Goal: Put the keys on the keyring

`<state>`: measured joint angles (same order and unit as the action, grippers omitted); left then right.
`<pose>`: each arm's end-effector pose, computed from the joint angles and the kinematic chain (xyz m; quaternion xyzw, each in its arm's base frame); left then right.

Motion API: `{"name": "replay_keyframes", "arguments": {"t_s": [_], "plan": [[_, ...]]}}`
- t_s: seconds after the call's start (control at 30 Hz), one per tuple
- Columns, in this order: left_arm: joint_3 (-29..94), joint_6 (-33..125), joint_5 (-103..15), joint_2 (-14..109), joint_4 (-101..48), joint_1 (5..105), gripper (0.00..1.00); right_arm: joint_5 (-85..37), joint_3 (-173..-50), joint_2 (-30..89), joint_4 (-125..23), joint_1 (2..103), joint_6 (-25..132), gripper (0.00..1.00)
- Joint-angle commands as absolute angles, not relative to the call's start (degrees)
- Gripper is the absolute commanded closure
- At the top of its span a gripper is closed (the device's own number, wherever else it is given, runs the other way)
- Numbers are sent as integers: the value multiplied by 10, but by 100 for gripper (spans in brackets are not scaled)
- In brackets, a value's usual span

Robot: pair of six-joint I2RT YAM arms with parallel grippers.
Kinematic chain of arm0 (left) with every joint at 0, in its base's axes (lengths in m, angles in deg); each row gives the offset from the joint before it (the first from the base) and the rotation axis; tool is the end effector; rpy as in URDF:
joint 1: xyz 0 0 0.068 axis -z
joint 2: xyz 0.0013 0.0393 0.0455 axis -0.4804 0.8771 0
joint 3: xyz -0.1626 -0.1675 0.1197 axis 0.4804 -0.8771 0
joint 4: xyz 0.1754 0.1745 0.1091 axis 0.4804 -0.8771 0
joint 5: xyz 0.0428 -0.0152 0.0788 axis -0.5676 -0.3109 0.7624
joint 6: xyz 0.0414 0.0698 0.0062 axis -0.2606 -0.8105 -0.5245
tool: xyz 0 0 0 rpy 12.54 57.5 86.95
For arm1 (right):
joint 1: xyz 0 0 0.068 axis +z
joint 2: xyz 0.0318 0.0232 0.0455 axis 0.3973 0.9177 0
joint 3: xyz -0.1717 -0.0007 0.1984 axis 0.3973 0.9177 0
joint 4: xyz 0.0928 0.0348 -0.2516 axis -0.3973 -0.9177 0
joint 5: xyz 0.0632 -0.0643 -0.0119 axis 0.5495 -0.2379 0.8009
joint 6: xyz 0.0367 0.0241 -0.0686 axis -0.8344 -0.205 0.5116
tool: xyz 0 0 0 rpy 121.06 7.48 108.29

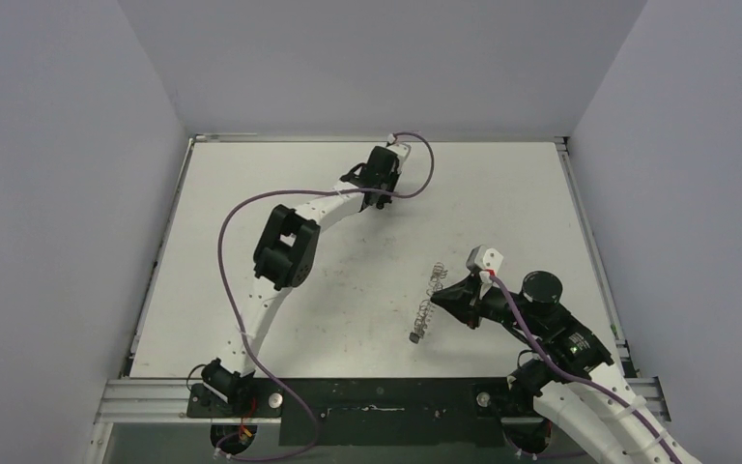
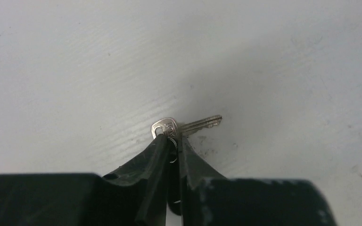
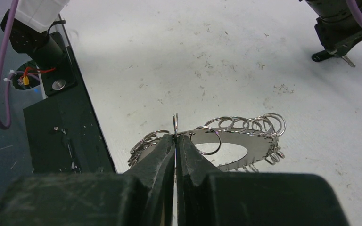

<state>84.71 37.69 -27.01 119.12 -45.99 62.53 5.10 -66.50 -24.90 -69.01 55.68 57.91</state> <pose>0.5053 -0.3255 0.1133 0.2059 0.8807 -0.0680 0.4211 0.1217 0.1264 0.2721 -0.3800 0.6750 0.4081 0.4832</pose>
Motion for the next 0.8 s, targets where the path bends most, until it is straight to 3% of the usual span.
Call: {"name": "replay_keyframes", "arguments": {"t_s": [0.0,0.03,0.4,0.77], "plan": [[703,373,-262,1117,-456,632,96,45,-695,-262,-677,555,583,100],[668,380,-263,1094,-441,633,100,45,-698,-265,-681,555,583,100],[226,461,-284,808,-323,680,100,53,-692,-298,-692,556,561,100],[34,504,-327,479,-383,719,100,75,-642,-273,-620,559,524,100]]}}
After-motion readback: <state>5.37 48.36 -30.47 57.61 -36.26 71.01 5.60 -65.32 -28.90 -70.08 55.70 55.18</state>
